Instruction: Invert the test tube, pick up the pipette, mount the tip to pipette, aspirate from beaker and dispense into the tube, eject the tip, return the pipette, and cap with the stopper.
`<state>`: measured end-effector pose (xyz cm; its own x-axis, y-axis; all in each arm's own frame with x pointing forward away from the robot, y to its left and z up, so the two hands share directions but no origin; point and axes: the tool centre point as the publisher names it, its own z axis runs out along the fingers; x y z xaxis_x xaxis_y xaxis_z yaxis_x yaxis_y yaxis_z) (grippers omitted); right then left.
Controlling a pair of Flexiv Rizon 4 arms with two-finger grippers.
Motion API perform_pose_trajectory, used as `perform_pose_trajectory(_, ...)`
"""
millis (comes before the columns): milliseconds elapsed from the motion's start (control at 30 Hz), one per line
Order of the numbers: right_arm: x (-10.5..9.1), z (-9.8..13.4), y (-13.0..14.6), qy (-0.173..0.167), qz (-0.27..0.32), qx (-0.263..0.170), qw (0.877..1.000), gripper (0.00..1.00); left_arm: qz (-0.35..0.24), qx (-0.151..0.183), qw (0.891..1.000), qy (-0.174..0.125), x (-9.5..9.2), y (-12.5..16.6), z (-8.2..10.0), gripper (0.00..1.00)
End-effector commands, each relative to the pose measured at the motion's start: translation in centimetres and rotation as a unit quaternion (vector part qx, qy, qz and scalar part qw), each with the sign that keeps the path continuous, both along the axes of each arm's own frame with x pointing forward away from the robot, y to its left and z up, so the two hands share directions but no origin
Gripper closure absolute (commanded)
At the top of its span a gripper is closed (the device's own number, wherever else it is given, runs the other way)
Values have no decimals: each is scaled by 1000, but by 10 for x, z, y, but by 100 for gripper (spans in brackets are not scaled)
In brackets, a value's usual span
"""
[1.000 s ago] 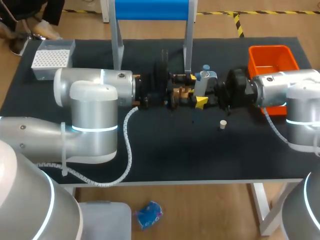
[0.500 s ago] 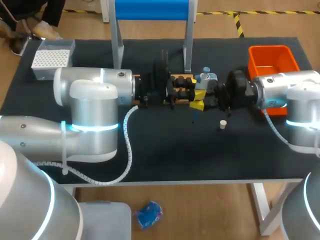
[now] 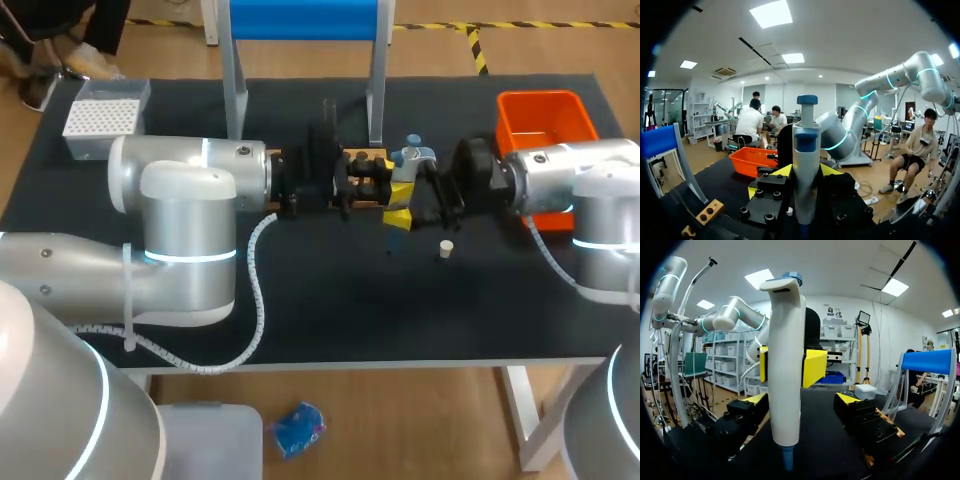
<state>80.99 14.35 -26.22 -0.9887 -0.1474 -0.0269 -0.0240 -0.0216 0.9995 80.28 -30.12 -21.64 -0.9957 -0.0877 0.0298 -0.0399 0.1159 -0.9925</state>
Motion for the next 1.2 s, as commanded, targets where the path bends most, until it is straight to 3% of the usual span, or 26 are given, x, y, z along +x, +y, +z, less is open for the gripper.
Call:
perform_pose_trajectory(33,0,0,0,0,0,0,1000,0,4,-2,1000,-2,-2,-1,-1,100)
perform_pose_trajectory(433,-1,3,-10,-5,-6,0,1000,0,4,-2,1000,-2,-2,-1,-1,100)
perform_pose_trajectory(733,-7,20,-51,-22,-23,-15,999,0,4,-2,1000,-2,-2,-1,-1,100)
perform_pose_trajectory(1000,-2,27,-91,-33,-61,-31,997,0,4,-2,1000,-2,-2,-1,-1,100)
perform_pose_trajectory(1200,1,27,-99,-33,-74,-40,996,0,4,-2,1000,-2,-2,-1,-1,100)
